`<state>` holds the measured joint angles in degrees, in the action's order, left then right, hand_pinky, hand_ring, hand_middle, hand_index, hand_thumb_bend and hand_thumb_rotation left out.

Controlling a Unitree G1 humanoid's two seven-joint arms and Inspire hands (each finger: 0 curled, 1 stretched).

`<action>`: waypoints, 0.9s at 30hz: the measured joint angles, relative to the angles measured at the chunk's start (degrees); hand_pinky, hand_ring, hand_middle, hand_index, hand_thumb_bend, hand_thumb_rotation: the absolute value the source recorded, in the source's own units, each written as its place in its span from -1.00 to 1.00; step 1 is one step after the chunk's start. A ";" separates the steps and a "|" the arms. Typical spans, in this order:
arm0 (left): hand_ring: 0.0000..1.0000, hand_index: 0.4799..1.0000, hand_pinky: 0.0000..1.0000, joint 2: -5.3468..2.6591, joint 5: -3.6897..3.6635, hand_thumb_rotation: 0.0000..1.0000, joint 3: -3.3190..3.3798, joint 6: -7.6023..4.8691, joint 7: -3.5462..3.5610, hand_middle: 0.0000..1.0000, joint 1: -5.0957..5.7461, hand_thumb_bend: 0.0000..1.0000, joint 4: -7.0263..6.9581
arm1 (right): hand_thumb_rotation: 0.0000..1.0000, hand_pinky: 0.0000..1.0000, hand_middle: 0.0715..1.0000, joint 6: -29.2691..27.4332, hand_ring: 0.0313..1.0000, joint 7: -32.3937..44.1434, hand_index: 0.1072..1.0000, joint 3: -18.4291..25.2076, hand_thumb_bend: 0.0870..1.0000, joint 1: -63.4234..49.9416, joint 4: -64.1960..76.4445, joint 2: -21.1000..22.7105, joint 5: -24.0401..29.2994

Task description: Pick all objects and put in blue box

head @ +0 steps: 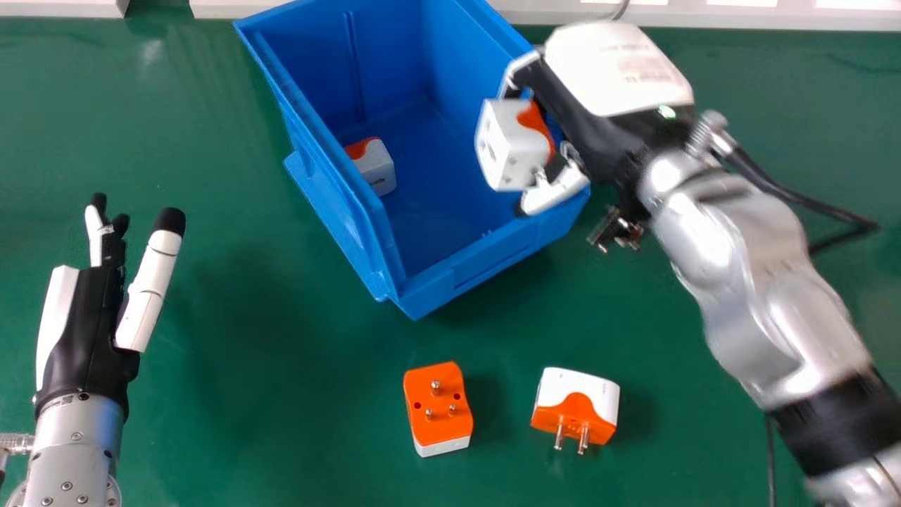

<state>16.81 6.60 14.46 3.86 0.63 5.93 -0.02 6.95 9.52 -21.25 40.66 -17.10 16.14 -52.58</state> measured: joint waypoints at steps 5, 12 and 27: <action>1.00 1.00 1.00 -0.12 -0.02 1.00 0.04 0.55 -0.05 1.00 0.55 0.40 -0.42 | -1.00 -0.69 -0.19 -1.13 -0.40 -6.89 -0.02 -4.23 -0.10 8.63 -15.11 -3.53 -0.60; 1.00 1.00 1.00 -0.49 -0.23 1.00 -0.21 0.75 -0.02 1.00 0.83 0.44 -1.96 | -1.00 -0.64 -0.17 -4.24 -0.31 -13.47 -0.11 -8.34 -0.07 16.49 -30.04 -7.32 -0.87; 1.00 1.00 1.00 -0.59 -0.49 1.00 -0.51 1.44 0.06 1.00 1.49 0.46 -3.16 | -1.00 -0.50 -0.11 -2.41 -0.24 -13.57 -0.14 -11.59 -0.06 18.63 -36.85 -10.82 0.46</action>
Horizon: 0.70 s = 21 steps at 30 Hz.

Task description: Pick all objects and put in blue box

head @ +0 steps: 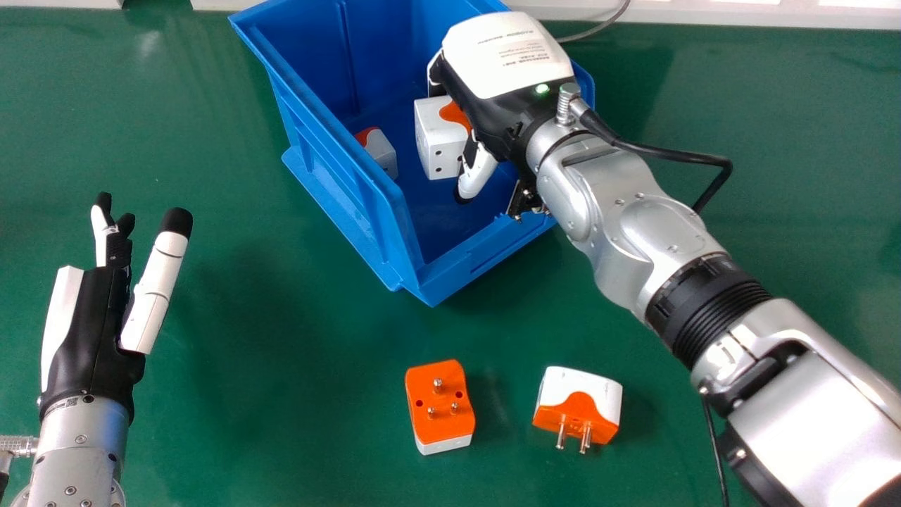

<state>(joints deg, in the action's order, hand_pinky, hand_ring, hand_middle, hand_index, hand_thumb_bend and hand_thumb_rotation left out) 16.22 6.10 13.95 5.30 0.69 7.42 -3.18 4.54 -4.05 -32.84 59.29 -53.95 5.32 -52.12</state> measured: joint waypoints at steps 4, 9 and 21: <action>1.00 1.00 1.00 -0.04 -0.06 1.00 -0.02 0.00 -0.01 1.00 0.34 0.45 -0.39 | -1.00 -0.49 -0.11 -0.31 -0.24 -0.83 -0.14 -0.05 -0.06 0.87 -0.67 -0.92 0.63; 1.00 1.00 1.00 -0.08 0.14 1.00 -0.19 0.11 -0.08 1.00 0.82 0.41 -0.85 | -0.05 0.14 0.67 -1.20 0.50 -4.20 0.54 0.33 0.02 0.46 0.20 -0.74 2.12; 1.00 1.00 1.00 -0.08 0.64 1.00 -0.85 0.18 -1.01 1.00 0.61 0.42 -0.90 | 0.35 0.87 0.99 4.17 0.98 -4.25 0.98 -2.39 0.07 -3.09 7.63 1.51 0.36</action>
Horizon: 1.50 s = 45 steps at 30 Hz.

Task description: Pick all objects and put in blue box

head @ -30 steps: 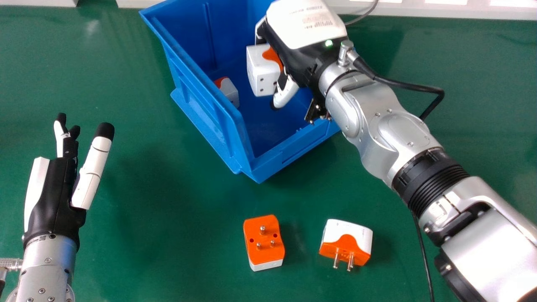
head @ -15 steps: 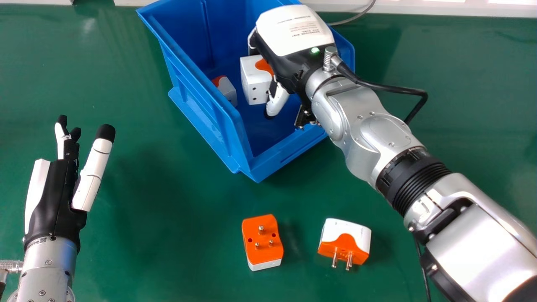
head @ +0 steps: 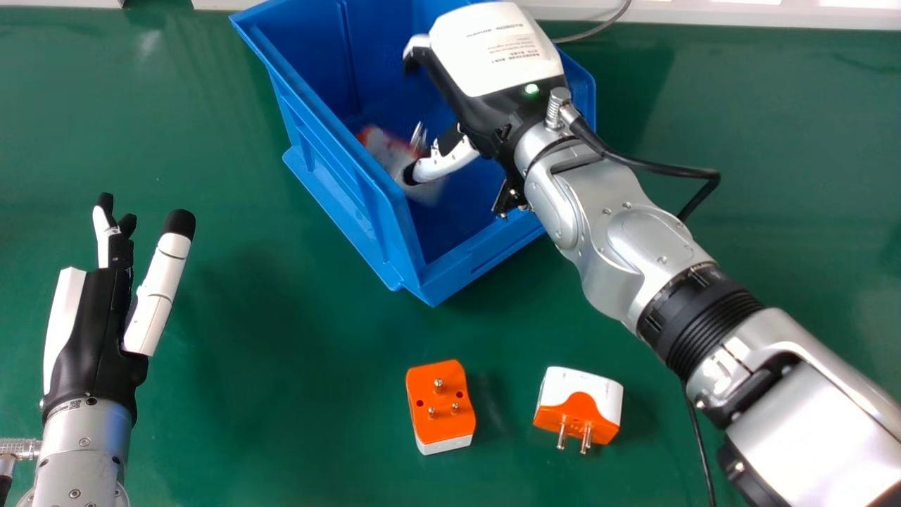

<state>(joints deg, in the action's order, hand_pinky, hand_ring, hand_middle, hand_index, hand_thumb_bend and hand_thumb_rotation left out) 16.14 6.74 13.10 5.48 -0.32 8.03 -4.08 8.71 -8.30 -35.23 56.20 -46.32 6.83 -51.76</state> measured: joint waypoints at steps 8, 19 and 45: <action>1.00 1.00 1.00 0.02 -0.03 1.00 -0.44 -0.08 -0.05 1.00 -0.25 0.41 0.08 | 0.21 1.00 1.00 3.17 1.00 0.59 1.00 1.59 -0.04 -5.53 10.86 1.16 0.49; 1.00 1.00 1.00 0.04 -0.14 1.00 -0.44 0.15 -0.01 1.00 -0.83 0.34 0.48 | -0.06 1.00 1.00 8.99 1.00 3.69 1.00 5.09 -0.24 -27.92 42.78 6.24 -0.61; 1.00 1.00 1.00 0.02 -0.11 1.00 0.07 0.29 -0.23 1.00 -0.48 0.37 0.40 | 0.08 0.91 1.00 2.84 0.99 2.58 0.95 15.34 -0.27 -85.36 79.88 13.29 -7.48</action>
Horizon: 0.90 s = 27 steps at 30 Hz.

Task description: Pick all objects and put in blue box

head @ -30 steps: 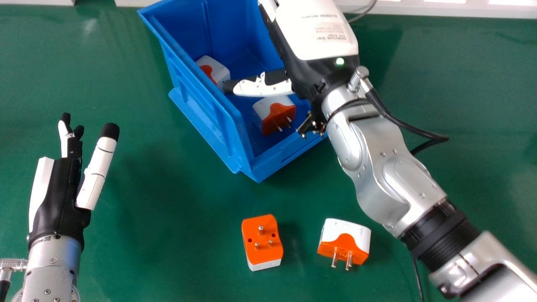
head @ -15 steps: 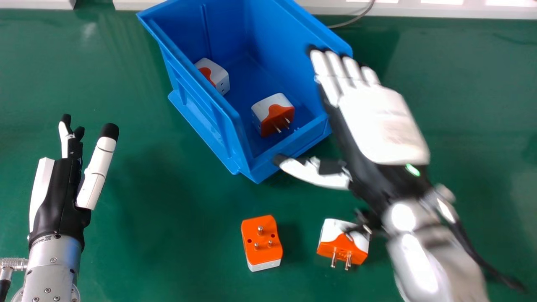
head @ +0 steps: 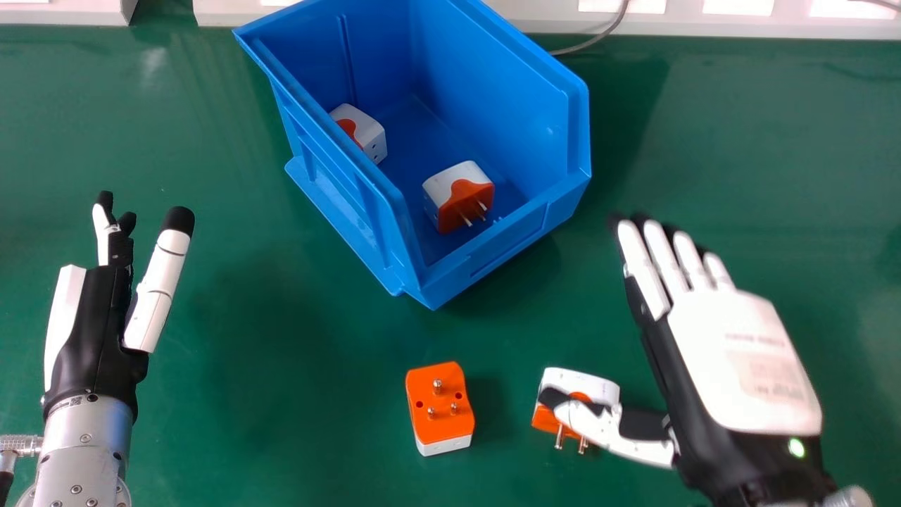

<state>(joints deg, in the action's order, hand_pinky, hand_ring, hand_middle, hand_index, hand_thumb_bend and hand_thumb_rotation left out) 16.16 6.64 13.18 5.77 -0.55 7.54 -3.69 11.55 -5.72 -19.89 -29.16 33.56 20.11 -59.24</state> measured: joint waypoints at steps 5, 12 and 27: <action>1.00 1.00 1.00 -0.06 0.01 1.00 -0.01 0.00 -0.01 1.00 -0.01 0.37 -0.02 | 0.09 0.91 1.00 -1.19 0.99 0.33 0.95 0.66 -0.27 -1.42 -2.32 0.71 -0.25; 1.00 1.00 1.00 -0.10 0.00 1.00 -0.01 0.06 -0.09 1.00 -0.09 0.38 -0.04 | 0.11 0.92 1.00 -2.57 1.00 3.41 0.96 0.81 -0.29 -1.08 -5.90 2.19 -1.25; 1.00 1.00 1.00 -0.07 0.05 1.00 -0.03 3.02 0.08 1.00 0.35 0.37 -2.61 | 0.14 0.86 0.96 -3.44 0.93 15.89 0.92 1.11 -0.31 7.19 -10.95 5.28 -1.26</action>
<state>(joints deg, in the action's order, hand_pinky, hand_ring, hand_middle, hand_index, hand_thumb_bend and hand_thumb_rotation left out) 16.09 6.69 13.15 8.79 -0.47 7.89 -6.30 8.11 10.17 -18.78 -21.98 22.62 25.39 -60.50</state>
